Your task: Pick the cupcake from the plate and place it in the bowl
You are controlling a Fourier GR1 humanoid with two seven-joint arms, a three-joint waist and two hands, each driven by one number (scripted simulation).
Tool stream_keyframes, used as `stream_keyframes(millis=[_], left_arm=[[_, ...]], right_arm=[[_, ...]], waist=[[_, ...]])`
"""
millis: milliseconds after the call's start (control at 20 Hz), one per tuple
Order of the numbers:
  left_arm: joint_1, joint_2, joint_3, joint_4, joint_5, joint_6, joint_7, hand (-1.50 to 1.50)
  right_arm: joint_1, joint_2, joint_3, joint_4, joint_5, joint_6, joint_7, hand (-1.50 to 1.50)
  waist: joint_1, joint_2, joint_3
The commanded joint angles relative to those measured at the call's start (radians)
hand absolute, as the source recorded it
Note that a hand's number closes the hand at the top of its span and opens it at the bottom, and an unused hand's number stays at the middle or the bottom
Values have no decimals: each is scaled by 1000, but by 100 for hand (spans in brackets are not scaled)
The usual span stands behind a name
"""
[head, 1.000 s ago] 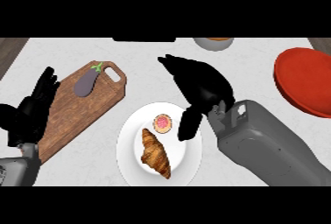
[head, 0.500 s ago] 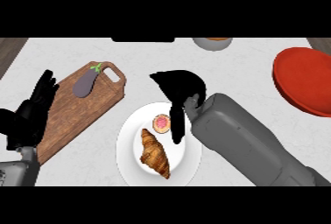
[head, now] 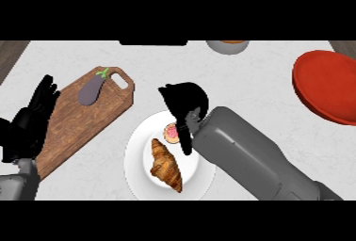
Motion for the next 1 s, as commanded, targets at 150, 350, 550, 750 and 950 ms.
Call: stream_keyframes(millis=[150,350,550,750,950], left_arm=[[-16,1,27,11,-15,-25,-15,0],[-24,-15,26,-26,-29,-19,34,0],[-44,-31,23,-11,-56,-8,30,0],[-22,-76,8,8,-71,-6,5,0],[-12,-59,38,5,-53,-49,6,0]], right_arm=[[14,30,-6,111,184,-90,-152,-150],[47,84,-26,96,186,-40,-81,-150],[117,86,28,126,212,-78,-111,-150],[174,86,25,116,256,-109,-147,-150],[175,86,61,142,269,-165,-149,-150]], waist=[[1,1,0],[-1,0,0],[0,1,0],[-3,0,0],[1,1,0]])
